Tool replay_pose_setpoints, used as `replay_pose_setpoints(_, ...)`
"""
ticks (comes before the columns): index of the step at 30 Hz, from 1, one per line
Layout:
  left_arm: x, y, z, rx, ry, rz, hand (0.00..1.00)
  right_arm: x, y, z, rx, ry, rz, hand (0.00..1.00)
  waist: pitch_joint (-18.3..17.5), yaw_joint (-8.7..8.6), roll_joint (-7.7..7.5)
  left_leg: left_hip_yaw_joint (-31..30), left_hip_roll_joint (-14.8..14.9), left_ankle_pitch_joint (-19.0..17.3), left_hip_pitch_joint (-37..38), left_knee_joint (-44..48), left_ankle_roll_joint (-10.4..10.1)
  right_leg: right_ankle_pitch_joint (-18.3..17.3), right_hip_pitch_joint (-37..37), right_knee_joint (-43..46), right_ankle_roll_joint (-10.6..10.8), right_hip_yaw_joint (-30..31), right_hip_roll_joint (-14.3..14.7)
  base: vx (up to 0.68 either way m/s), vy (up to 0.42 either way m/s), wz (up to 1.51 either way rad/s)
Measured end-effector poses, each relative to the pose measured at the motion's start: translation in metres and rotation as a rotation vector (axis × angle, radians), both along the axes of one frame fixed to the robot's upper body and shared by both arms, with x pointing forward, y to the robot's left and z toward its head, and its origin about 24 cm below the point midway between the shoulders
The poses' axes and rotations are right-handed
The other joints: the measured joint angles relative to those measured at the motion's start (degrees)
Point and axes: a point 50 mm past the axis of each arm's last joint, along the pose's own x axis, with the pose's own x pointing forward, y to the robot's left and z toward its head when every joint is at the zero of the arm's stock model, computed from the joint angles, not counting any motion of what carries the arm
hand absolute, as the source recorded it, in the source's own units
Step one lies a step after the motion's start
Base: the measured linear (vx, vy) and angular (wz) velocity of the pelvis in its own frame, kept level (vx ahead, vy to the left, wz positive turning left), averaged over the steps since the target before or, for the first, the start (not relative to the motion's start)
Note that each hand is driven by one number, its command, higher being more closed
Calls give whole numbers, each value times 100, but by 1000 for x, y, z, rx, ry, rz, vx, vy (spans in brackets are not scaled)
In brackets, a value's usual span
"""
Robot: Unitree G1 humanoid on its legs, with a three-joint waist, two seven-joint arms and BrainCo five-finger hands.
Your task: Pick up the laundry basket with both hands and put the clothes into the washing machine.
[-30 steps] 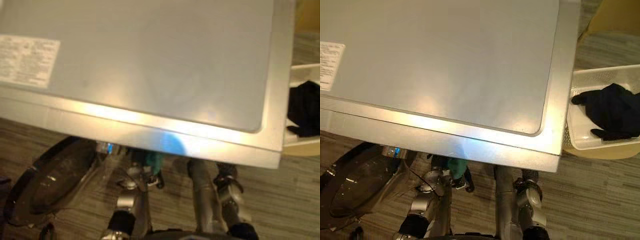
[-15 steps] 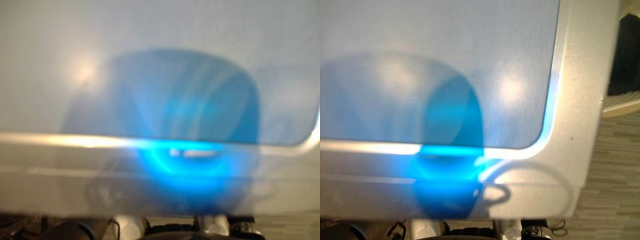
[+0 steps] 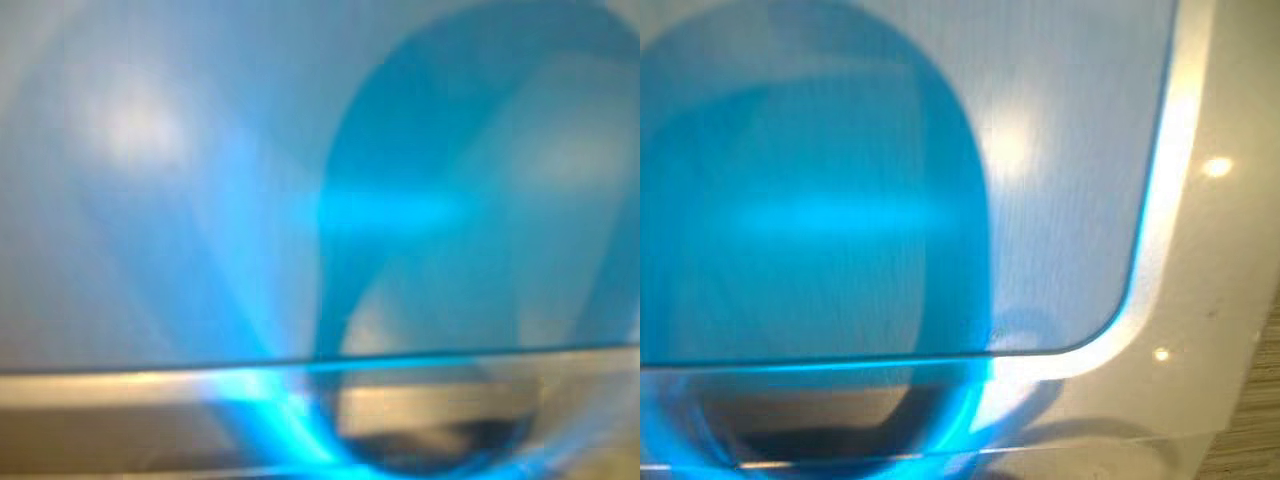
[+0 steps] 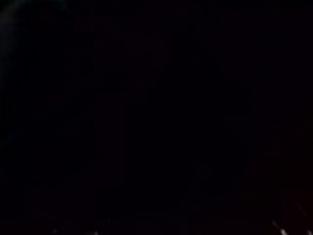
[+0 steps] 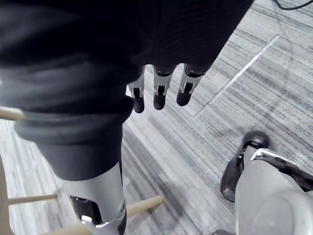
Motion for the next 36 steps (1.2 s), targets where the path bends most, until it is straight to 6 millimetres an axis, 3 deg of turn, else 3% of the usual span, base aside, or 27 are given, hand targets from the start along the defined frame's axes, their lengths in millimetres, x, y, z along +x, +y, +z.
replay_pose_setpoints(7, -6, 0, 33, 378, -93, 211, 100, -22, -21, -9, -7, 2, -57, 0, -1, -18, -2, 77, 92, 70, -221, 87, 106, 258, -198, -116, 34, 47, 27, -73, 60, -10)
replay_pose_setpoints(10, -9, 5, 37, 609, -125, 393, 100, -22, -26, -7, -17, -26, -63, 0, -3, -39, -6, 173, 130, 95, -222, 96, 147, 360, -229, -179, 70, 125, 56, -41, 71, -13)
replay_pose_setpoints(17, -14, 10, 42, 883, -175, 591, 100, -23, -34, -3, -28, -55, -81, 0, -6, -122, -11, 183, 146, 102, -248, 159, 162, 400, -241, -175, 105, 143, 65, -12, 63, -3)
replay_pose_setpoints(27, -14, 13, 32, 1347, -221, 717, 100, -25, -55, 6, -68, -89, -116, 0, -9, -31, -16, 170, 226, 102, -255, 280, 163, 410, -326, 24, 85, 109, 144, 3, 39, -2)
replay_pose_setpoints(36, -17, 6, 31, 1647, -292, 696, 100, -25, -68, 11, -91, -111, -125, 0, -9, 53, -17, 95, 235, 120, -255, 383, 131, 422, -344, 179, 43, 49, 183, -8, 30, 1)
